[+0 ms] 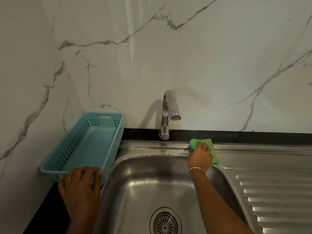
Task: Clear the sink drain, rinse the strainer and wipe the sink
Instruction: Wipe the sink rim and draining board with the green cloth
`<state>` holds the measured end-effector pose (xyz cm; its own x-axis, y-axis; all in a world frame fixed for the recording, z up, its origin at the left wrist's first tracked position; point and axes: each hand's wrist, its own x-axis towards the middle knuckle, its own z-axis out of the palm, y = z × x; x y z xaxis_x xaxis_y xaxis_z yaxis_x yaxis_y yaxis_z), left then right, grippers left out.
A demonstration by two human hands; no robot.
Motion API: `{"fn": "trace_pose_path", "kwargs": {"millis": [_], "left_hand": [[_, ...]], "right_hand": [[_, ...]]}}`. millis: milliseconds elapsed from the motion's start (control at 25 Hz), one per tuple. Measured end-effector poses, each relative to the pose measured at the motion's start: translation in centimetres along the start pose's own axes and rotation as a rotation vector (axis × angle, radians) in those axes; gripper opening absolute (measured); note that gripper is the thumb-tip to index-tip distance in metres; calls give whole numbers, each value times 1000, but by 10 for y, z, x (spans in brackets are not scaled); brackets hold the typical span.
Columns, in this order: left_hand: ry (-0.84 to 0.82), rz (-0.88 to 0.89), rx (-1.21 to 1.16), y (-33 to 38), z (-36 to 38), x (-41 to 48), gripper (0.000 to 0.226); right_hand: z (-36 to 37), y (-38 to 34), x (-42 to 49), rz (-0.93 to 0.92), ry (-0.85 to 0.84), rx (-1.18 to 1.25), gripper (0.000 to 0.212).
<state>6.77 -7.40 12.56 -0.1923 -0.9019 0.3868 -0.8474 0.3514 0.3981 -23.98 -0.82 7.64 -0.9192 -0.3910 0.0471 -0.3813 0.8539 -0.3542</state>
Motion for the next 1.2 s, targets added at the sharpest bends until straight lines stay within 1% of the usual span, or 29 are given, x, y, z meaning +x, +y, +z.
{"fn": "trace_pose_path", "kwargs": {"millis": [160, 240, 440, 560, 600, 680, 760, 840, 920, 1040, 1200], "left_hand": [[13, 42, 40, -3, 2, 1, 44], [22, 73, 53, -5, -1, 2, 44], [30, 95, 43, 0, -17, 18, 39], [53, 103, 11, 5, -29, 30, 24], [49, 125, -8, 6, -34, 35, 22], [32, 164, -30, 8, -43, 46, 26], [13, 181, -36, 12, -51, 55, 23], [-24, 195, -40, 16, -57, 63, 21], [-40, 205, -12, 18, -61, 70, 22], [-15, 234, 17, 21, -61, 74, 25], [-4, 233, 1, 24, -64, 76, 28]], "right_hand": [[26, -9, -5, 57, 41, 1, 51], [35, -15, -9, 52, 69, 4, 54], [62, -40, -31, -32, 82, 52, 62], [74, -64, -47, -82, 48, 76, 65], [77, -71, -50, -83, 42, 80, 65], [81, -82, -56, -78, 38, 83, 66], [86, -96, -63, -98, 25, 99, 65], [92, -115, -78, -149, 0, 138, 62], [99, -137, -94, -217, -38, 168, 59], [107, -159, -108, -276, -64, 213, 62], [111, -167, -116, -388, -127, 218, 65]]}}
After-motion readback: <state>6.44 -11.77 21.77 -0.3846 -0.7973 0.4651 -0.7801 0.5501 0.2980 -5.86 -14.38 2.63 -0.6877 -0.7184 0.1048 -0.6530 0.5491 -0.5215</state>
